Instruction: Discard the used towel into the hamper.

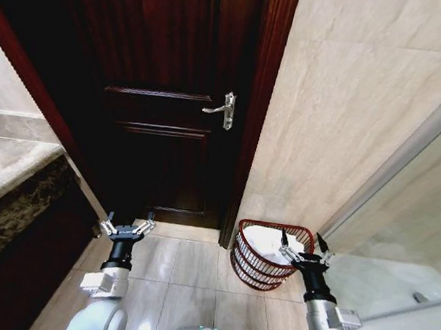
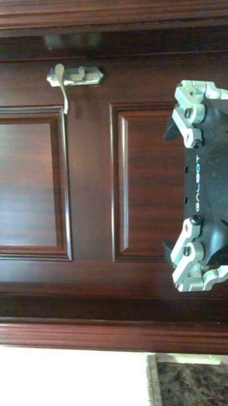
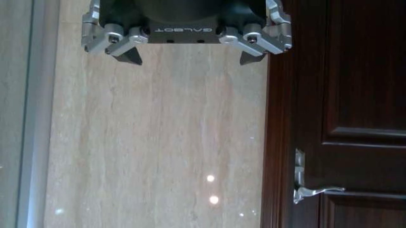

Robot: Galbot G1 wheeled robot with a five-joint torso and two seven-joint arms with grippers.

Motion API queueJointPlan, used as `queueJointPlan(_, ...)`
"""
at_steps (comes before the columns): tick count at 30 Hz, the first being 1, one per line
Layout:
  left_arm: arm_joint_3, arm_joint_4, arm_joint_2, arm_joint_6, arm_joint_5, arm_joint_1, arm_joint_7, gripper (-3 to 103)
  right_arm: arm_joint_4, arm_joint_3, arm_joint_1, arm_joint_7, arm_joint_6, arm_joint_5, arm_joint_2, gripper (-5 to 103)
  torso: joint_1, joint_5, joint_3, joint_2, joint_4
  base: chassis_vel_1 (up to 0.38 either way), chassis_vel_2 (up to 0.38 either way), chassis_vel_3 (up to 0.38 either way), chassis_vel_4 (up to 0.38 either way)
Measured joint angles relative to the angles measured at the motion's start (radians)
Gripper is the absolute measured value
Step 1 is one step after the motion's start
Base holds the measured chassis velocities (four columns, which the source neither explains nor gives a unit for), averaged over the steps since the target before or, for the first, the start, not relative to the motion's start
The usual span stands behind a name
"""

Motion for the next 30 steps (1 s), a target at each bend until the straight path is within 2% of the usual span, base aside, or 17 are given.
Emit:
queueJointPlan(12,0.009,-0.016,-0.001,-0.003,0.005,0.005,0.001,100,0.004,-0.002,-0.008,0.002,0.012,-0.006,0.001,100,0.021,0.0,0.032,0.053,0.0,0.0,0.0,0.0,0.0)
queueJointPlan(30,0.012,-0.033,-0.008,0.006,0.007,0.0,0.016,100,0.027,-0.015,0.007,0.006,-0.011,-0.026,0.008,100,0.056,0.0,0.08,0.135,0.0,0.0,0.0,0.0,0.0)
